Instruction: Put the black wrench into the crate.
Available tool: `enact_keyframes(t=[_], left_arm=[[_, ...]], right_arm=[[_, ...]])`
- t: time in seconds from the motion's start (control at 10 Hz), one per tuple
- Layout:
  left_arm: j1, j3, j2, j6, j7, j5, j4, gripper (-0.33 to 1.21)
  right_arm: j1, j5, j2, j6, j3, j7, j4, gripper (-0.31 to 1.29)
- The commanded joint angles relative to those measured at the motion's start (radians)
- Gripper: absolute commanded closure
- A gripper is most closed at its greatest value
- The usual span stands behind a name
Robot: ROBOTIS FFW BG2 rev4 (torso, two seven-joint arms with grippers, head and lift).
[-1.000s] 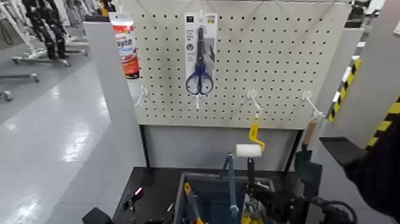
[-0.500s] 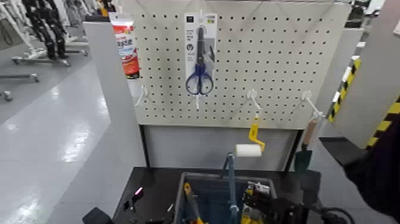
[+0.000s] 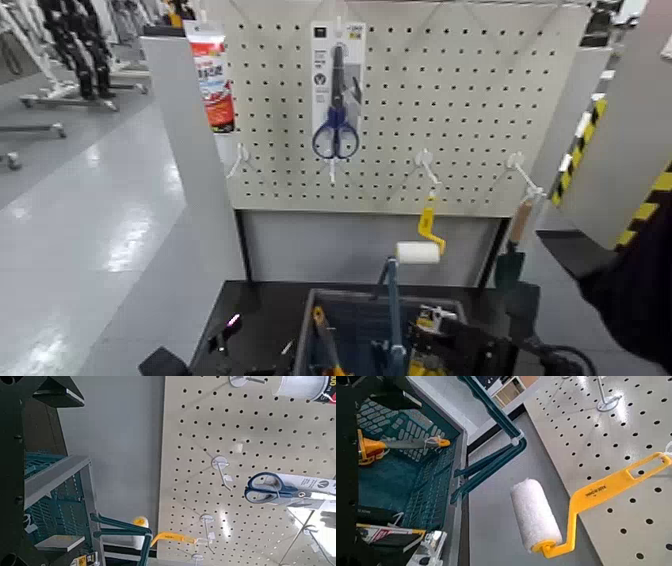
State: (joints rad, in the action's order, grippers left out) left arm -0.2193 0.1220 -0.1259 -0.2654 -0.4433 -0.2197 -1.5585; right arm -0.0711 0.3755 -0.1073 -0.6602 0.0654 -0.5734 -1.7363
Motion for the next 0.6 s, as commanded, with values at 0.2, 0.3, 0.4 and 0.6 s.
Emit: enact_keyframes(t=[0.2,0.3,0.4,0.6], left_arm=[[0.0,0.001,-0.001,0.0,-0.002,0.0,0.0,0.1],[0.001,0.001,0.0,0.0,-0.002,0.0,0.0,0.1],[0.0,-0.001,-0.001,0.0,-0.005,0.0,0.0,0.1],[-0.002,-0.002,0.0,0.0,-0.005,0.0,0.0,0.1]], right_arm=[[-0.001,0.002,0.0,0.045,-0.009,-0.016,-0.017,0.03],[0.001,0.006,0.003,0.079,-0.016,-0.033,-0.028,0.04],[-0.01,-0.029,0.003,0.111,-0.016,-0.028,-0.069,0.05],[-0.099,-0.175,0.0,0.295,-0.024,0.026,-0.144,0.06]])
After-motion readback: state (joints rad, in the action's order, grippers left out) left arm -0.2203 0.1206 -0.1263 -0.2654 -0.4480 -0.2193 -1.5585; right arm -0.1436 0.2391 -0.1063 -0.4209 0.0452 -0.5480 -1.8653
